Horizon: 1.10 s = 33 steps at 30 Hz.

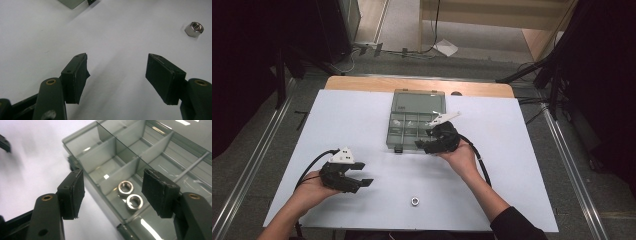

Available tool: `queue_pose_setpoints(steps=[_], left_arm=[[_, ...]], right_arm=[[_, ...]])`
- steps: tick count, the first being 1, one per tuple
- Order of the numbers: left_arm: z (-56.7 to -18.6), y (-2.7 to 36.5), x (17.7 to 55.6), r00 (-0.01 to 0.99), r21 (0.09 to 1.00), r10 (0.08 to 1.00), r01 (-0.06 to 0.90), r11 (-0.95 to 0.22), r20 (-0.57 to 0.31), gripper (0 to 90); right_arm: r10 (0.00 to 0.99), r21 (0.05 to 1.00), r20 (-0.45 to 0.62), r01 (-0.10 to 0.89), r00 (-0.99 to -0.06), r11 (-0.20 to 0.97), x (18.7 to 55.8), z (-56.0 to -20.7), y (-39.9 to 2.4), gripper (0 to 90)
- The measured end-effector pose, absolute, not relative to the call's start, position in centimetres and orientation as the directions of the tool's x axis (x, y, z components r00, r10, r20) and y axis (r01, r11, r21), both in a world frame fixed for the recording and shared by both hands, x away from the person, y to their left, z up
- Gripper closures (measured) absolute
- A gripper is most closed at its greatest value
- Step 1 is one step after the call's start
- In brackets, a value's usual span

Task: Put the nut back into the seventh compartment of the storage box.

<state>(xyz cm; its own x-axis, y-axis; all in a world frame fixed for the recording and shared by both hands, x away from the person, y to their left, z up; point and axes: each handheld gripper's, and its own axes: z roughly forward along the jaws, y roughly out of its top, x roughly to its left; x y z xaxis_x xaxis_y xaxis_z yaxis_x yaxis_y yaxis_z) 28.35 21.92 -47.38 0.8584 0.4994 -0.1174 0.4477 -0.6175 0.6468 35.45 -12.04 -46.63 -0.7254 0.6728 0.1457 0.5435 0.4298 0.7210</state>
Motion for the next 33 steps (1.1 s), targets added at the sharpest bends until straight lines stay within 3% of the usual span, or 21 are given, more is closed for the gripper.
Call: queue_pose_setpoints(steps=[33], left_arm=[[-47.4, 21.8, 28.4, 0.857, 0.642, 0.502, 0.451, -0.620, -0.118, 33.9]], right_arm=[[0.520, 0.763, 0.176, 0.450, -0.836, 0.465, 29.6, -45.1, -11.9, 32.5]])
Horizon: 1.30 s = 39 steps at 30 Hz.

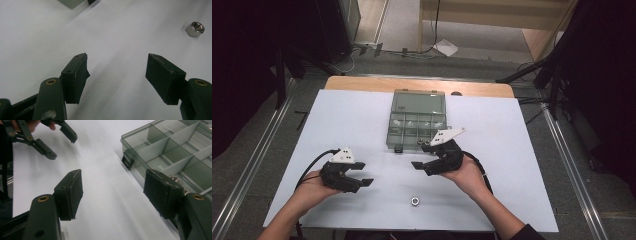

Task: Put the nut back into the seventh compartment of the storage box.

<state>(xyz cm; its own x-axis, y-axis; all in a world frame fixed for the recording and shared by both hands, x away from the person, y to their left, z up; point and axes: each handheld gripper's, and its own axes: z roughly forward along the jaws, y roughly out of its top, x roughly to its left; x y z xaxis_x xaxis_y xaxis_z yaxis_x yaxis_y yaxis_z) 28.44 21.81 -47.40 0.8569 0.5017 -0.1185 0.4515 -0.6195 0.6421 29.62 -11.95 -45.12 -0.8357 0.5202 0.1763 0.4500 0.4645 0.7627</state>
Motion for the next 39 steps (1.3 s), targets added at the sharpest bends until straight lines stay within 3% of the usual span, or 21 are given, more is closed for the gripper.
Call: queue_pose_setpoints(steps=[39], left_arm=[[-47.3, 21.7, 28.5, 0.859, 0.646, 0.498, 0.447, -0.618, -0.118, 33.9]], right_arm=[[0.445, 0.762, 0.190, 0.418, -0.875, 0.495, 25.5, -46.8, -11.4, 31.4]])
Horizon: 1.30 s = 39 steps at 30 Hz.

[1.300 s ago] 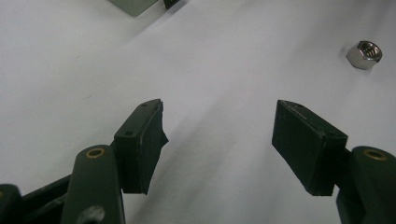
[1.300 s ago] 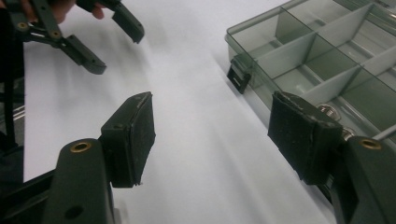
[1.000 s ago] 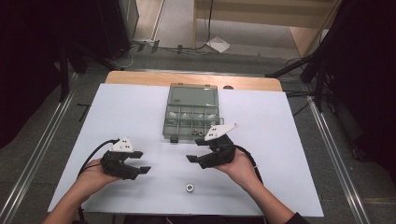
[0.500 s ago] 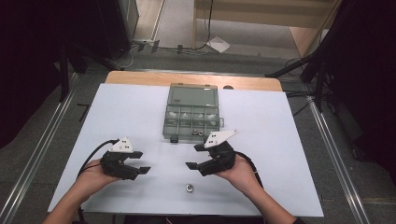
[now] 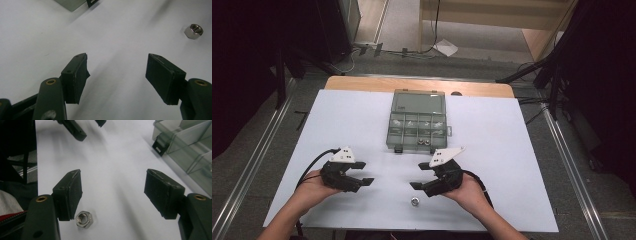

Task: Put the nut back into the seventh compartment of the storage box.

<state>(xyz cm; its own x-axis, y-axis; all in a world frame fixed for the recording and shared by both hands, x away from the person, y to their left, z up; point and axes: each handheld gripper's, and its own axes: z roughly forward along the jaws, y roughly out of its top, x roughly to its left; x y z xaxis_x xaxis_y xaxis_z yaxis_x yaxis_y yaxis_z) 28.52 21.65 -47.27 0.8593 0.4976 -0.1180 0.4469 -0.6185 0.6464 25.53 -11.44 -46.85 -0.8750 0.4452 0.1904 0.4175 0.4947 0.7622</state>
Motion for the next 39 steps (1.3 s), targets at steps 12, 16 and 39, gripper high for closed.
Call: queue_pose_setpoints(steps=[12, 16, 39], left_arm=[[-47.3, 21.6, 28.5, 0.860, 0.650, 0.497, 0.445, -0.617, -0.117, 33.9], [-47.1, 21.6, 28.5, 0.861, 0.635, 0.495, 0.447, -0.630, -0.115, 33.9], [-47.2, 21.6, 28.6, 0.862, 0.645, 0.494, 0.442, -0.623, -0.113, 33.9]], right_arm=[[0.436, 0.750, 0.199, 0.423, -0.877, 0.508, 24.9, -47.5, -11.2, 31.6], [0.433, 0.741, 0.200, 0.424, -0.879, 0.520, 24.8, -47.9, -11.1, 31.8], [0.382, 0.684, 0.205, 0.411, -0.901, 0.603, 23.6, -49.8, -10.1, 38.0]])
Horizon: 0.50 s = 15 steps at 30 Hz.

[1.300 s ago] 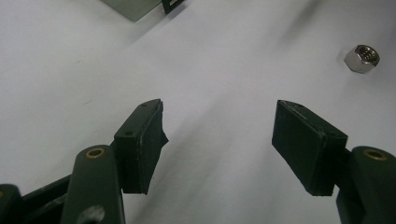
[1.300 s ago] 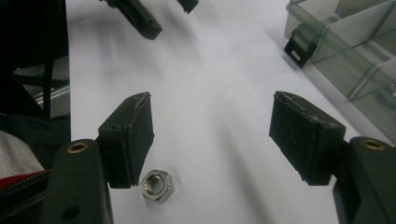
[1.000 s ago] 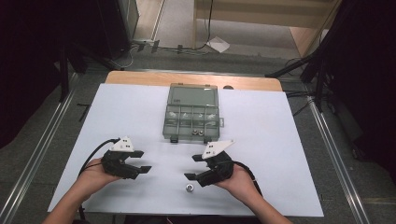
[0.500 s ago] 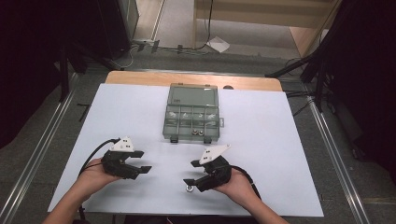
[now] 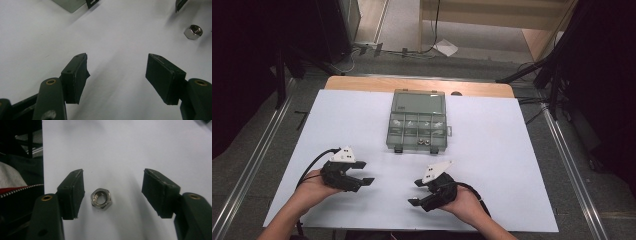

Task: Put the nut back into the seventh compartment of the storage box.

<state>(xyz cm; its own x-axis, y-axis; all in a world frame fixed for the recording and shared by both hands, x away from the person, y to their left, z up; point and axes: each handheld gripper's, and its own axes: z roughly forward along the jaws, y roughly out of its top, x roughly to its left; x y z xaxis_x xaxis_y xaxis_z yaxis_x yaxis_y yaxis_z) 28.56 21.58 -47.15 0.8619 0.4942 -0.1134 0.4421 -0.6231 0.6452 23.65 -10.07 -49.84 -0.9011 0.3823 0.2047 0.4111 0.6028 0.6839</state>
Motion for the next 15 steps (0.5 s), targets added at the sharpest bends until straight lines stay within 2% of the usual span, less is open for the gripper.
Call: queue_pose_setpoints(steps=[9, 15], left_arm=[[-47.16, 21.63, 28.60, 0.862, 0.655, 0.491, 0.443, -0.612, -0.125, 33.9], [-47.05, 21.71, 28.62, 0.862, 0.646, 0.491, 0.445, -0.620, -0.123, 33.9]], right_arm=[[0.357, 0.647, 0.221, 0.410, -0.908, 0.643, 23.48, -50.32, -9.73, 52.4], [0.331, 0.626, 0.203, 0.382, -0.922, 0.680, 23.11, -50.50, -9.33, 58.0]])
